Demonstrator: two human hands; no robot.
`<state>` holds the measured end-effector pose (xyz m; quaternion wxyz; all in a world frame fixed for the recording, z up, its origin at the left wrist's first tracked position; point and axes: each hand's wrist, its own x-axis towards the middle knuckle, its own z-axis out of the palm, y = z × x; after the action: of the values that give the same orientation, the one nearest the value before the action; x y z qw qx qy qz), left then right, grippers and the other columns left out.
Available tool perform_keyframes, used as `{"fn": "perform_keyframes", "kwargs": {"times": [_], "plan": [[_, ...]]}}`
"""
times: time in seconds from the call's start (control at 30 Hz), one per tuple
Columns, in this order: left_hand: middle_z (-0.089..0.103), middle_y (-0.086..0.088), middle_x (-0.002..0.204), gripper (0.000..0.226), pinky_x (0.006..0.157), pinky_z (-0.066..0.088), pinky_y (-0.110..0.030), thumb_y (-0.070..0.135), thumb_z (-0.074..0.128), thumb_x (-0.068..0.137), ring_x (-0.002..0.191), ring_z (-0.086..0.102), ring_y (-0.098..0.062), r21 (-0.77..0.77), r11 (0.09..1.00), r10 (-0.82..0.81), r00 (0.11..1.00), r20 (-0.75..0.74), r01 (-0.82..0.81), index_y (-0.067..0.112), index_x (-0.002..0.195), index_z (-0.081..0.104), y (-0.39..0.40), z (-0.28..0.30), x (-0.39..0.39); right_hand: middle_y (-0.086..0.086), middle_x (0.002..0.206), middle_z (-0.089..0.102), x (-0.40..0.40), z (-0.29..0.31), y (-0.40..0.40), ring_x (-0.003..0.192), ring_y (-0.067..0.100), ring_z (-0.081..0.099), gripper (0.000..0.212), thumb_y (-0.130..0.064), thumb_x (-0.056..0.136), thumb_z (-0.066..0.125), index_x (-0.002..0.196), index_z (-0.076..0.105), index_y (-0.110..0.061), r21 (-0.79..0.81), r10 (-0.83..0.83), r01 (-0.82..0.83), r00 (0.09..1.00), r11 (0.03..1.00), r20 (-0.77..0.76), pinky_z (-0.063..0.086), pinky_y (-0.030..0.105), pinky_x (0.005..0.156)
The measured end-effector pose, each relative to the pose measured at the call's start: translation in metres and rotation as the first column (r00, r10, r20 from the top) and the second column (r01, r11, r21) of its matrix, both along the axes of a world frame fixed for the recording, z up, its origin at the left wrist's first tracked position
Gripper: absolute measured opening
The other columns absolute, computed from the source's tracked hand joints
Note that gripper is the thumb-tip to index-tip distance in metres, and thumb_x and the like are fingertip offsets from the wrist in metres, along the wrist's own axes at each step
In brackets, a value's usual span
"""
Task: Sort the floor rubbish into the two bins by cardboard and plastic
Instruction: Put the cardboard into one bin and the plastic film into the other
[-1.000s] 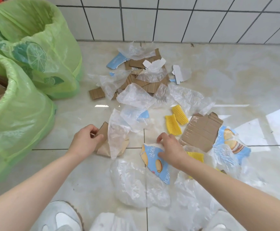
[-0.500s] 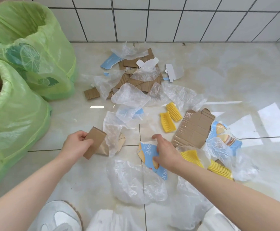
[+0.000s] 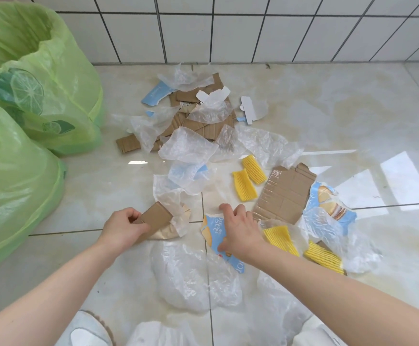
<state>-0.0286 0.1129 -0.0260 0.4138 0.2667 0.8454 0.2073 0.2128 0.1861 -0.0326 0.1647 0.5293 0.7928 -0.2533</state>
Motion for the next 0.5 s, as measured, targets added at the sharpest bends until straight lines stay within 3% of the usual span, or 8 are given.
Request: {"fn": "perform_keyframes", "kwargs": {"times": [0.13, 0.33, 0.4, 0.5], "plan": [[0.062, -0.004, 0.073, 0.009, 0.058, 0.04, -0.025, 0.007, 0.069, 0.073, 0.066, 0.054, -0.023, 0.011, 0.999, 0.034, 0.999, -0.017, -0.034, 0.014, 0.075, 0.063, 0.004, 0.001, 0.004, 0.011, 0.117, 0.035, -0.001, 0.0, 0.003, 0.102, 0.029, 0.039, 0.077, -0.031, 0.061, 0.084, 0.118, 0.036, -0.013, -0.004, -0.023, 0.023, 1.0, 1.0, 0.008, 0.042, 0.034, 0.085], [0.06, -0.007, 0.072, 0.016, 0.056, 0.042, -0.025, 0.001, 0.072, 0.075, 0.064, 0.055, -0.02, 0.033, 0.999, 0.033, 0.994, 0.107, -0.037, 0.01, 0.086, 0.065, 0.013, 0.016, 0.002, 0.009, 0.114, 0.035, 0.001, 0.005, 0.014, 0.101, 0.028, 0.039, 0.084, -0.034, 0.057, 0.085, 0.118, 0.032, -0.01, -0.014, -0.111, 0.112, 0.992, 0.994, 0.062, 0.037, 0.033, 0.082], [0.061, -0.007, 0.073, 0.017, 0.058, 0.041, -0.024, 0.003, 0.076, 0.074, 0.065, 0.057, -0.02, 0.037, 0.999, 0.034, 0.989, 0.142, -0.04, 0.01, 0.086, 0.066, 0.014, 0.017, 0.001, 0.007, 0.111, 0.041, 0.001, 0.004, 0.011, 0.099, 0.028, 0.047, 0.077, -0.027, 0.064, 0.081, 0.119, 0.03, -0.009, -0.016, -0.144, 0.144, 0.989, 0.989, 0.02, 0.035, 0.036, 0.08], [0.063, -0.006, 0.074, 0.013, 0.059, 0.041, -0.023, 0.005, 0.077, 0.073, 0.065, 0.055, -0.019, 0.021, 0.999, 0.031, 0.989, 0.143, -0.034, 0.005, 0.083, 0.068, 0.015, 0.013, 0.004, 0.001, 0.095, 0.051, 0.004, 0.01, 0.011, 0.088, 0.026, 0.052, 0.057, -0.009, 0.075, 0.067, 0.117, 0.028, -0.016, -0.018, -0.201, 0.201, 0.966, 0.979, -0.159, 0.032, 0.039, 0.078]]}}
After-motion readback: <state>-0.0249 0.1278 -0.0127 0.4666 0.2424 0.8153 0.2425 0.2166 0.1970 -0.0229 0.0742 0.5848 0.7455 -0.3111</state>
